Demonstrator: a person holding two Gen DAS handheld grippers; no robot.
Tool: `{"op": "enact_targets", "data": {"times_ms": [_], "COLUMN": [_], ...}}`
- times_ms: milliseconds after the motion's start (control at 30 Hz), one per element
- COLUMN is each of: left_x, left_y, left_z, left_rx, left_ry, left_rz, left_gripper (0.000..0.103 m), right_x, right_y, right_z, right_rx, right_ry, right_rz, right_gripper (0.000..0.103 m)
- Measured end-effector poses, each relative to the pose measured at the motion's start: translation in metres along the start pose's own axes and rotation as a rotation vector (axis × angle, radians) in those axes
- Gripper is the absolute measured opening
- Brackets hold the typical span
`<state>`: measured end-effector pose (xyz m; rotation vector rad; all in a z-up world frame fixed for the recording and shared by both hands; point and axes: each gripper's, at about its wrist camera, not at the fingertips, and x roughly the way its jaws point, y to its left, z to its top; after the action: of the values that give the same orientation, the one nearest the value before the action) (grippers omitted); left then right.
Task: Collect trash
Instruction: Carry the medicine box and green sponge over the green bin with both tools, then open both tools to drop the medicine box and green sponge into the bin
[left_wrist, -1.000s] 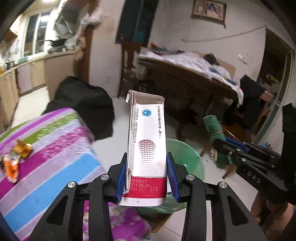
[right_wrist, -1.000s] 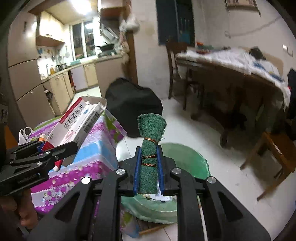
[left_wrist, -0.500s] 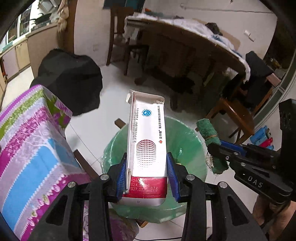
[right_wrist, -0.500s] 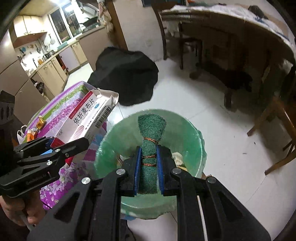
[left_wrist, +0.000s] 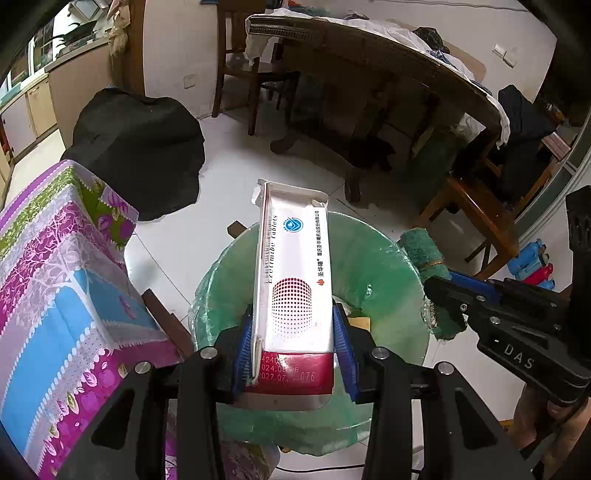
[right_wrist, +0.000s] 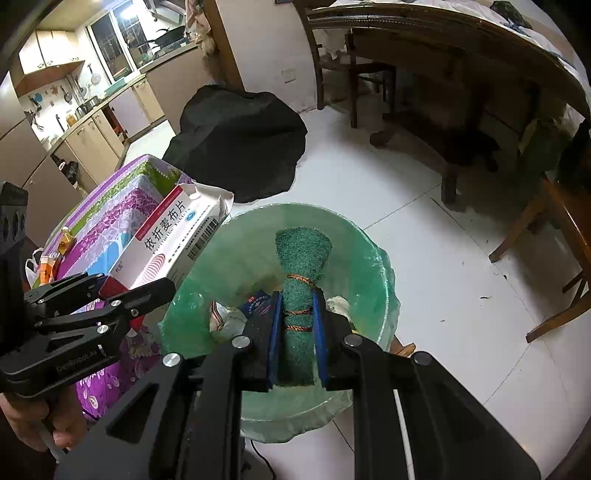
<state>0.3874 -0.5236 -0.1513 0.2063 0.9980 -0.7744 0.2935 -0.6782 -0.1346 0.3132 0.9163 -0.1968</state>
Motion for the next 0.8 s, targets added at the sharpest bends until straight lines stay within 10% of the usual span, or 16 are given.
{"op": "enact_targets", "data": {"times_ms": [800], "left_x": [0.0014], "left_y": [-0.0057], "left_z": [-0.0057], "left_rx": [0.009], "left_ry": [0.006], "left_rz": [0.019], "left_gripper": [0.042], "right_x": [-0.0013], "right_y": [-0.0077], "right_z": [-0.0019], "right_rx": [0.009], "right_ry": [-0.007], "right_rz": [0.003], "right_gripper": [0.016]}}
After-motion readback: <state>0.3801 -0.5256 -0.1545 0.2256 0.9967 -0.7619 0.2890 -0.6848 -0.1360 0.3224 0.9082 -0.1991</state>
